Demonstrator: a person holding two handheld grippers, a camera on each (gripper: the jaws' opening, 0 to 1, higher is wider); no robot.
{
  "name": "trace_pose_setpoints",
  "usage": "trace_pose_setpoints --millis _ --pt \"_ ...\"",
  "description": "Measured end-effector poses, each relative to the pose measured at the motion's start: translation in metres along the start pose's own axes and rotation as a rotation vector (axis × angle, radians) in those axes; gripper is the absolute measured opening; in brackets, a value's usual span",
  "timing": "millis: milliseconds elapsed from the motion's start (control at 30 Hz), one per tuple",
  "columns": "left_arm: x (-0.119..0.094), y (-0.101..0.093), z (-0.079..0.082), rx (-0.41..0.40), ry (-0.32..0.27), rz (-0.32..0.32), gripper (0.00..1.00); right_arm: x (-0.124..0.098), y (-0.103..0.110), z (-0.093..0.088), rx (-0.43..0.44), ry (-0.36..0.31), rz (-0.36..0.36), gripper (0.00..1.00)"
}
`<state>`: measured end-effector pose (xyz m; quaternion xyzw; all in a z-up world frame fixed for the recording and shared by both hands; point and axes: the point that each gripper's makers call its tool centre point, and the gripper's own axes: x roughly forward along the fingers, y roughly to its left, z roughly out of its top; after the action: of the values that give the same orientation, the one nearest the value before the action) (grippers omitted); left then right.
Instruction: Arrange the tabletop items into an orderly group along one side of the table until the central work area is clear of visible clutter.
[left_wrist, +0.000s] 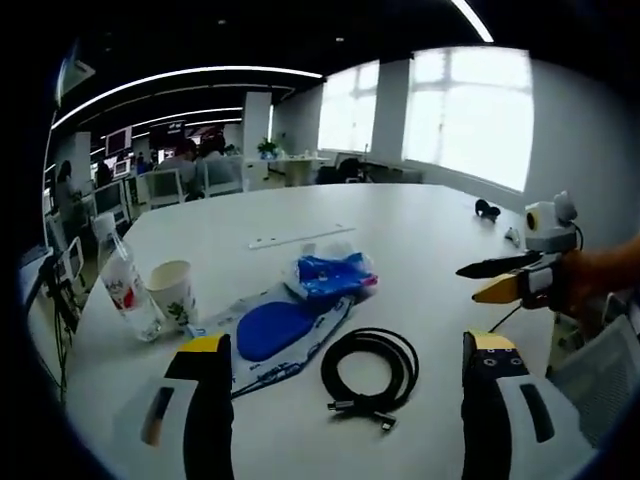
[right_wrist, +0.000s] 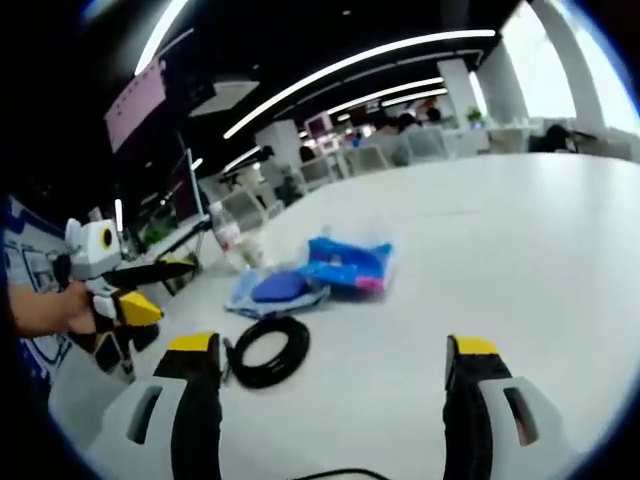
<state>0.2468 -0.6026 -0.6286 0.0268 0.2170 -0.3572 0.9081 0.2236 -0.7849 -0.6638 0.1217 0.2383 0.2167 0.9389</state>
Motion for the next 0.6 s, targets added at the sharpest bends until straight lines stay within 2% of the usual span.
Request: trace_pose_setpoints --millis 600 --pt "0.031 0.027 0.008 0.011 0.035 0.023 0.94 0.031 -0.013 0.021 -0.001 0.016 0.000 0.88"
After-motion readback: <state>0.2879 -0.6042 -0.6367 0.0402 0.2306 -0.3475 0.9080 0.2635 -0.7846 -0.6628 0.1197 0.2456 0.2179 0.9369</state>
